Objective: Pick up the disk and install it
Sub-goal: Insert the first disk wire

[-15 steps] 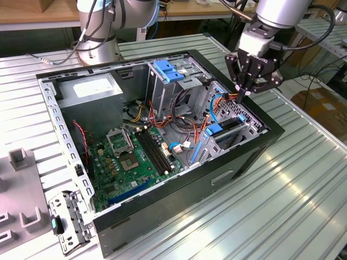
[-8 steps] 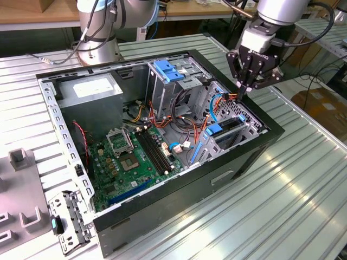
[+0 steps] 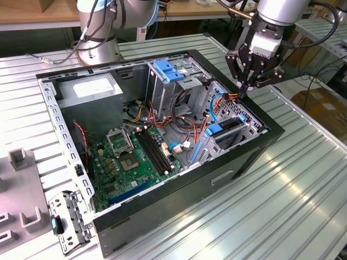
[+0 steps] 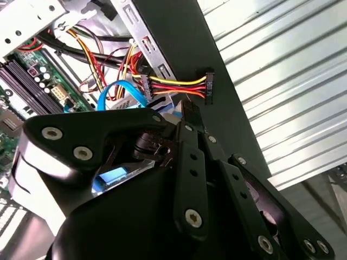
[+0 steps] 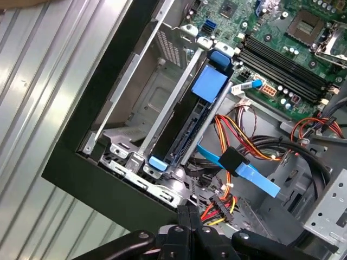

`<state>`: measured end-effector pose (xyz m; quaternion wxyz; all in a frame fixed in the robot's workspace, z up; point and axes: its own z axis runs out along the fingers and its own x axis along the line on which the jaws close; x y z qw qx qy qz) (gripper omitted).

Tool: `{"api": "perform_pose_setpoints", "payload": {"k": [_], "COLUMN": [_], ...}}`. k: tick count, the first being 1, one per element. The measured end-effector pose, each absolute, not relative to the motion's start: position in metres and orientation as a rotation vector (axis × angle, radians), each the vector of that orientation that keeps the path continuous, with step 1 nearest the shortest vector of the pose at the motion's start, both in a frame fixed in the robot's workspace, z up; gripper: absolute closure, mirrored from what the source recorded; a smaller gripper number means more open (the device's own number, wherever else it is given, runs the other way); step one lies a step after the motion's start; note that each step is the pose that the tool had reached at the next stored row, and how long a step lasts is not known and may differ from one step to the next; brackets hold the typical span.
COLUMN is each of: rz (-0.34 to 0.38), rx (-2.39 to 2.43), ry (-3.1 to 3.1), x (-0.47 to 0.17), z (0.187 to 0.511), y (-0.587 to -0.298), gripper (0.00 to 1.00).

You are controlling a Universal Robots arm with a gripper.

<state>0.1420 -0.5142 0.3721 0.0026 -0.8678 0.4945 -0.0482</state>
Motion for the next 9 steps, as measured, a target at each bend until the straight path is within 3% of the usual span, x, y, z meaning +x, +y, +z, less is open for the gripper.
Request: {"api": "perform_pose_setpoints", "payload": {"k": [5,9], "rz": [-0.208,-0.208], "rx": [-2.72,-2.78], "ry": [1.501,1.371], "x": [0.1439,0.1448], "z": [0.3733,0.3732], "y": [-0.5132,-0.5131], "gripper": [0.89,0.89]}}
